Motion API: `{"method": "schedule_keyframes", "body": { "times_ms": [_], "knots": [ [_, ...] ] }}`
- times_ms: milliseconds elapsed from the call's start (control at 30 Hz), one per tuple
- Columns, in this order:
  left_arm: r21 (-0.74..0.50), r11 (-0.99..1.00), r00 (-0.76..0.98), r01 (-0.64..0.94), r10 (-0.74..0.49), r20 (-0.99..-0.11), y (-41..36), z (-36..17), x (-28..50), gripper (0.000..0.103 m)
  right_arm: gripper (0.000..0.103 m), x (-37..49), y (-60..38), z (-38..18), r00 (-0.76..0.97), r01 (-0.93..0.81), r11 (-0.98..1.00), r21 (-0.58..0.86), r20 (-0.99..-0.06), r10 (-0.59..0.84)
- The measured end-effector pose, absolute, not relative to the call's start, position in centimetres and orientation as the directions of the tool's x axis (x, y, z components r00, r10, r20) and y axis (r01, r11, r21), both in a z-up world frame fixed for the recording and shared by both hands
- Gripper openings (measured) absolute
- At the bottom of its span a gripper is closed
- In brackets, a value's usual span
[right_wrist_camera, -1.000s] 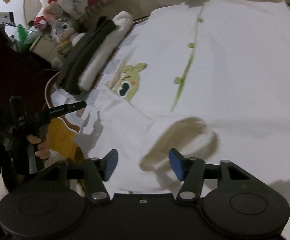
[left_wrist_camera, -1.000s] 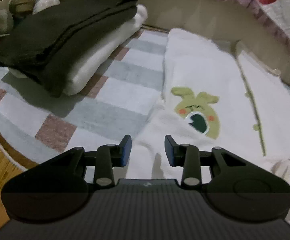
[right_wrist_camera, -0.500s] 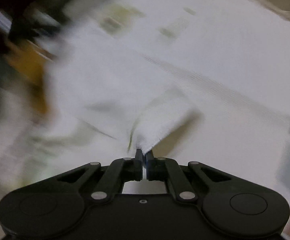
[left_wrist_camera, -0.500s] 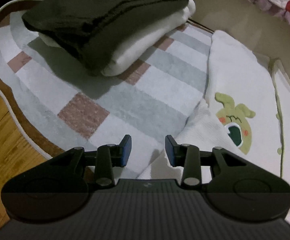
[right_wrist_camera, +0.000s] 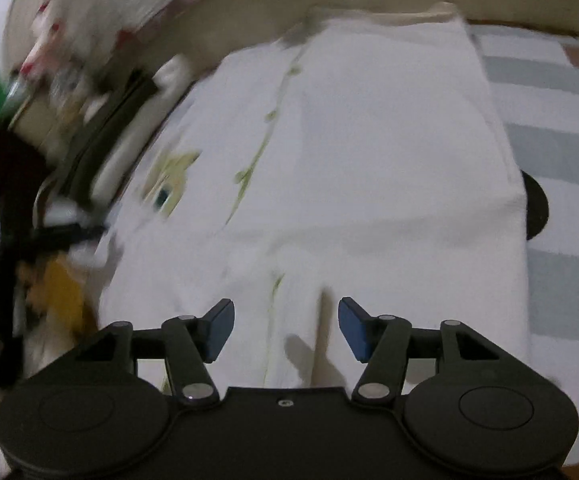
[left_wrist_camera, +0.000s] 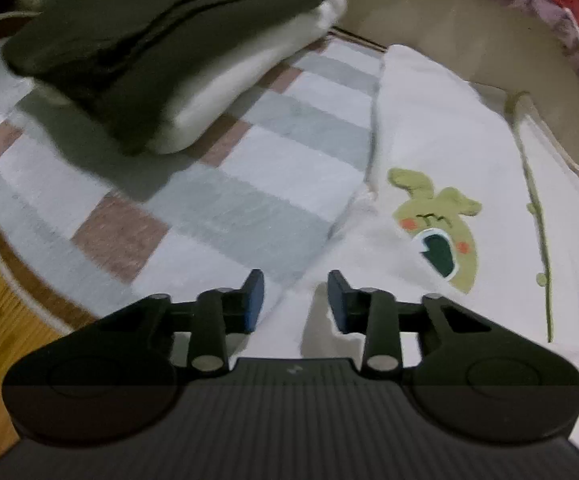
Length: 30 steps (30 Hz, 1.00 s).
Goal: Fold clothes
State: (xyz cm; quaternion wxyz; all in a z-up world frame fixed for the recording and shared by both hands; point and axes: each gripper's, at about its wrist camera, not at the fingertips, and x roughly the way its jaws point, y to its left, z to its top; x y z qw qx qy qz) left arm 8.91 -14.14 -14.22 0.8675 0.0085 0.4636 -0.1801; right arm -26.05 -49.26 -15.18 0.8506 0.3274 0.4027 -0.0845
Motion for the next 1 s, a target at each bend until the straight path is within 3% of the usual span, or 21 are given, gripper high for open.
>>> {"method": "schedule_keyframes", "body": {
  "times_ms": [167, 200, 233, 267, 367, 433, 600, 667, 833, 867, 900, 933, 1000],
  "knots": [
    [-0.119, 0.943, 0.558, 0.311, -0.282, -0.780, -13.5, -13.5, 8.6, 0.023, 0.063, -23.6, -47.3, -19.4, 0.631, 0.374, 0.822, 0.431, -0.767, 0.115],
    [-0.125, 0.946, 0.560, 0.299, -0.280, -0.780, -13.1, -13.4, 8.6, 0.023, 0.050, -23.0, -46.7, -19.5, 0.630, 0.330, 0.856, 0.399, -0.768, 0.115],
    [-0.150, 0.949, 0.556, 0.277, -0.285, -0.781, -12.5, -13.5, 8.8, 0.023, 0.011, -22.6, -46.0, -19.1, 0.635, 0.274, 0.891, 0.361, -0.764, 0.114],
    [-0.176, 0.951, 0.552, 0.254, -0.292, -0.781, -11.9, -13.5, 9.0, 0.023, 0.006, -22.4, -45.1, -18.5, 0.639, 0.221, 0.919, 0.326, -0.760, 0.116],
    [-0.235, 0.951, 0.540, 0.203, -0.309, -0.783, -10.8, -13.5, 9.6, 0.023, 0.006, -23.0, -44.7, -15.7, 0.720, 0.177, 0.931, 0.318, -0.687, 0.098],
    [-0.222, 0.947, 0.534, 0.231, -0.314, -0.785, -11.6, -13.3, 9.9, 0.023, 0.006, -23.1, -45.0, -15.6, 0.708, 0.206, 0.933, 0.296, -0.703, 0.067],
    [-0.091, 0.878, 0.470, 0.470, -0.336, -0.816, -17.2, -13.1, 11.4, 0.027, 0.006, -23.5, -45.7, -15.3, 0.672, 0.278, 0.930, 0.239, -0.740, -0.011],
    [-0.112, 0.860, 0.436, 0.498, -0.360, -0.825, -18.5, -13.9, 12.6, 0.033, 0.006, -23.6, -46.0, -15.2, 0.656, 0.306, 0.927, 0.215, -0.754, -0.042],
    [-0.146, 0.857, 0.413, 0.495, -0.379, -0.828, -20.3, -16.4, 14.6, 0.038, 0.008, -23.9, -46.7, -15.0, 0.611, 0.373, 0.915, 0.153, -0.783, -0.118],
    [-0.126, 0.850, 0.419, 0.512, -0.375, -0.827, -20.5, -16.7, 14.6, 0.035, 0.008, -24.0, -47.0, -15.1, 0.610, 0.380, 0.911, 0.160, -0.784, -0.117],
    [-0.107, 0.842, 0.425, 0.529, -0.372, -0.826, -20.7, -17.0, 14.7, 0.024, 0.008, -24.1, -47.3, -15.3, 0.614, 0.384, 0.905, 0.180, -0.782, -0.105],
    [-0.087, 0.833, 0.430, 0.546, -0.368, -0.824, -21.0, -17.2, 14.8, 0.006, 0.008, -24.1, -47.5, -15.3, 0.622, 0.388, 0.899, 0.204, -0.777, -0.093],
    [-0.090, 0.849, 0.466, 0.521, -0.371, -0.803, -20.2, -16.2, 14.9, 0.003, 0.008, -24.1, -47.8, -15.3, 0.632, 0.402, 0.884, 0.237, -0.771, -0.081]
  ]
}}
